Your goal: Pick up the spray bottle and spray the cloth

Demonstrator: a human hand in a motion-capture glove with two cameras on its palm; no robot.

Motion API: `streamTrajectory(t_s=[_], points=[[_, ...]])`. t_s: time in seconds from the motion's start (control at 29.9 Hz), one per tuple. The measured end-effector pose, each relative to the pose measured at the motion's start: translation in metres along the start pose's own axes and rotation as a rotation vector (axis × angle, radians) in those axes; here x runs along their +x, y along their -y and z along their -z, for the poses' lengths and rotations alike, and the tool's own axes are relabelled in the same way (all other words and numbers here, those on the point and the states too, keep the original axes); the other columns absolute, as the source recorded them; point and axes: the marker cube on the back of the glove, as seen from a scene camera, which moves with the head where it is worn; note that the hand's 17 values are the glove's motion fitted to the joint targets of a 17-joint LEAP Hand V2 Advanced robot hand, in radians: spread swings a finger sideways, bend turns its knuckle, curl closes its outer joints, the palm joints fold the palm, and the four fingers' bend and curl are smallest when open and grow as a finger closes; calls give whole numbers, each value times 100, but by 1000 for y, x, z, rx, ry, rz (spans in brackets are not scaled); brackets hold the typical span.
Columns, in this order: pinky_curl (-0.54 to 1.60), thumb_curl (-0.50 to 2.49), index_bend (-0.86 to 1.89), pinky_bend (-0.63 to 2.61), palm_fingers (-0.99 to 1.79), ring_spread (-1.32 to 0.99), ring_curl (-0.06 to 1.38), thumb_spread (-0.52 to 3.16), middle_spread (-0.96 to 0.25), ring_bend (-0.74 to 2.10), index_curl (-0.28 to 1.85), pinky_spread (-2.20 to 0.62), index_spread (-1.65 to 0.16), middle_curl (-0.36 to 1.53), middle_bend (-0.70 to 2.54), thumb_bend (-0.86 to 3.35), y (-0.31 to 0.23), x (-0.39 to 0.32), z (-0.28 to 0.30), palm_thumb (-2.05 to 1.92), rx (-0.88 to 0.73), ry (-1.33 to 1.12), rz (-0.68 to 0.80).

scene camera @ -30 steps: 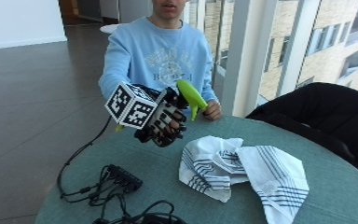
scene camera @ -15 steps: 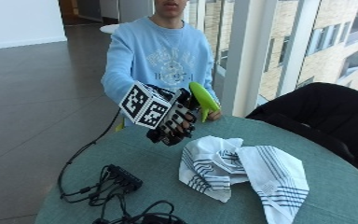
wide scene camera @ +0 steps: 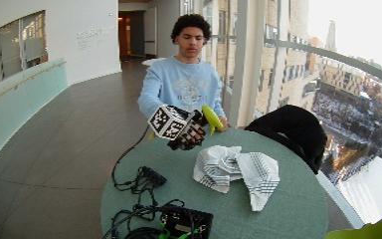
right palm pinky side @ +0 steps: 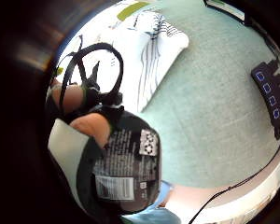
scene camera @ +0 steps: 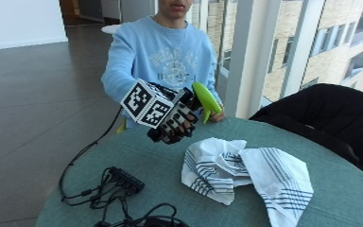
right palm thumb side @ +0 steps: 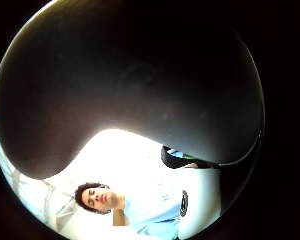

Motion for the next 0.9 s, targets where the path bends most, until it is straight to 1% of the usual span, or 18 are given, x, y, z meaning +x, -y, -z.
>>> streamTrajectory(t_s=[0.27, 0.9], points=[[32, 54, 16, 19, 116, -2, 38, 91, -8, 44, 44, 23, -19, 46, 34, -2, 1, 2, 2, 90, 6, 5, -14], [34, 56, 16, 19, 117, -2, 38, 91, -8, 45, 44, 21, -19, 46, 35, -2, 0, 2, -10, 89, -71, -32, -60]])
